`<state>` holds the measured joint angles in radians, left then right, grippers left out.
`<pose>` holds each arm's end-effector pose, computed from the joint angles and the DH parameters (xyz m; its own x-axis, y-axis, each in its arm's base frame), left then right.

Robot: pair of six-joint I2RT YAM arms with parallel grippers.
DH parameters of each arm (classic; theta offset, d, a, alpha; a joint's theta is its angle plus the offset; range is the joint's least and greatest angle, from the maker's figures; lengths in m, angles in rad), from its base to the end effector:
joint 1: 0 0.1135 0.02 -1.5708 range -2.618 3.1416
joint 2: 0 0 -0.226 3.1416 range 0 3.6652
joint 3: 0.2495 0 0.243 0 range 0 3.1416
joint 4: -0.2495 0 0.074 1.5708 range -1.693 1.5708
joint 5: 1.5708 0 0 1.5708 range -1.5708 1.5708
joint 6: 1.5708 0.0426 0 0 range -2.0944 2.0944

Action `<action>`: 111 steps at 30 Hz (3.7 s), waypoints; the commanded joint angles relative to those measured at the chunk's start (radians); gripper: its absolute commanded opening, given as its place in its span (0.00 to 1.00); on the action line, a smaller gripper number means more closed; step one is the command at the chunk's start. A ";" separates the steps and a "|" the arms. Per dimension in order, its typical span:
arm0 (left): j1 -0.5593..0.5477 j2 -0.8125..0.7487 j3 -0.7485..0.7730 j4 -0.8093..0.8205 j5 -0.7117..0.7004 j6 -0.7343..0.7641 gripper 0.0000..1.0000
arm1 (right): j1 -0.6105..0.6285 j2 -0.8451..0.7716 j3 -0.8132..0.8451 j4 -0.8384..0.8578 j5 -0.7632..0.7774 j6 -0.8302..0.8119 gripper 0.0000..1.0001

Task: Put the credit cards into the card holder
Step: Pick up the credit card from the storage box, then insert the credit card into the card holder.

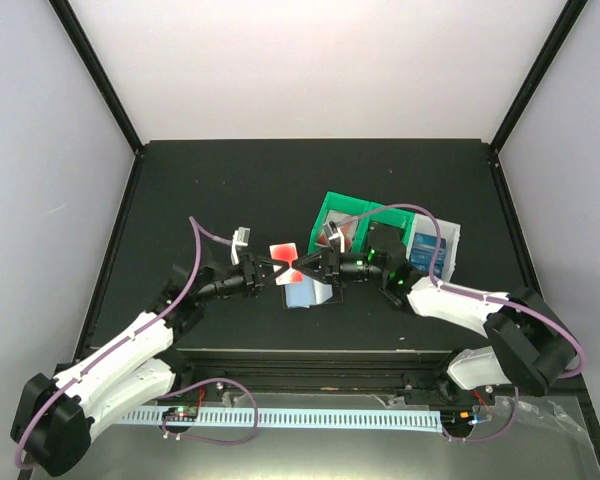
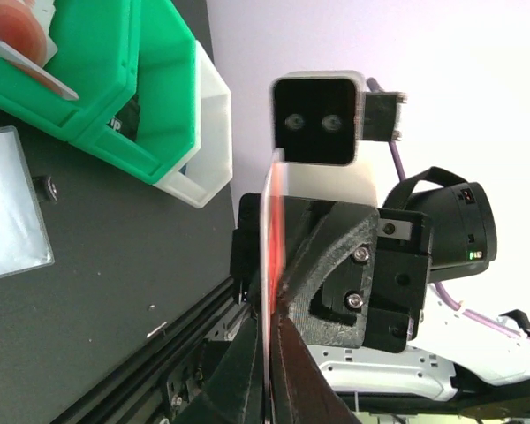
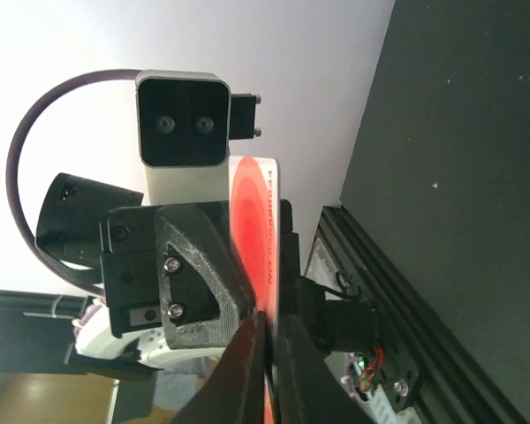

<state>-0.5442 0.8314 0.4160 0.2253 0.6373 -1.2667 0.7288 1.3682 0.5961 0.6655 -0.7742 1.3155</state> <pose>0.1697 -0.1323 0.2199 -0.9224 -0.3381 -0.1868 0.1200 0.2086 -0.9706 0.1957 0.2147 0.2025 -0.9825 0.0502 -0.1791 -0.1744 0.0863 0.9809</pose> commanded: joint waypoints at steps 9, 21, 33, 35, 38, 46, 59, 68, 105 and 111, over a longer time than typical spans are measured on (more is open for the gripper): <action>0.003 0.021 -0.013 -0.208 -0.112 0.199 0.51 | -0.021 -0.033 -0.040 -0.138 0.065 -0.214 0.01; -0.001 0.300 -0.034 -0.181 -0.197 0.409 0.43 | -0.095 0.042 -0.006 -0.596 0.279 -0.570 0.01; -0.010 0.518 0.029 -0.117 -0.209 0.450 0.29 | -0.127 0.181 0.057 -0.584 0.251 -0.609 0.01; -0.009 0.537 0.032 -0.111 -0.212 0.454 0.29 | -0.126 0.191 0.059 -0.569 0.252 -0.599 0.01; -0.008 0.560 0.036 -0.114 -0.237 0.467 0.25 | -0.127 0.206 0.062 -0.554 0.250 -0.583 0.01; -0.009 0.591 0.035 -0.119 -0.254 0.488 0.16 | -0.127 0.235 0.053 -0.480 0.204 -0.537 0.01; -0.009 0.600 0.037 -0.125 -0.263 0.494 0.17 | -0.127 0.297 0.034 -0.409 0.198 -0.495 0.01; -0.009 0.620 0.037 -0.115 -0.258 0.496 0.17 | -0.116 0.314 -0.019 -0.374 0.208 -0.466 0.01; -0.011 0.607 0.005 -0.167 -0.355 0.524 0.17 | 0.052 0.388 0.058 -0.363 0.358 -0.386 0.12; -0.011 0.545 0.000 -0.206 -0.382 0.536 0.18 | 0.072 0.325 0.084 -0.478 0.439 -0.416 0.30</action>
<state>-0.5522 1.4124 0.4305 0.0898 0.3214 -0.7582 0.7788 1.7351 0.6559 0.3119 -0.4175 0.9352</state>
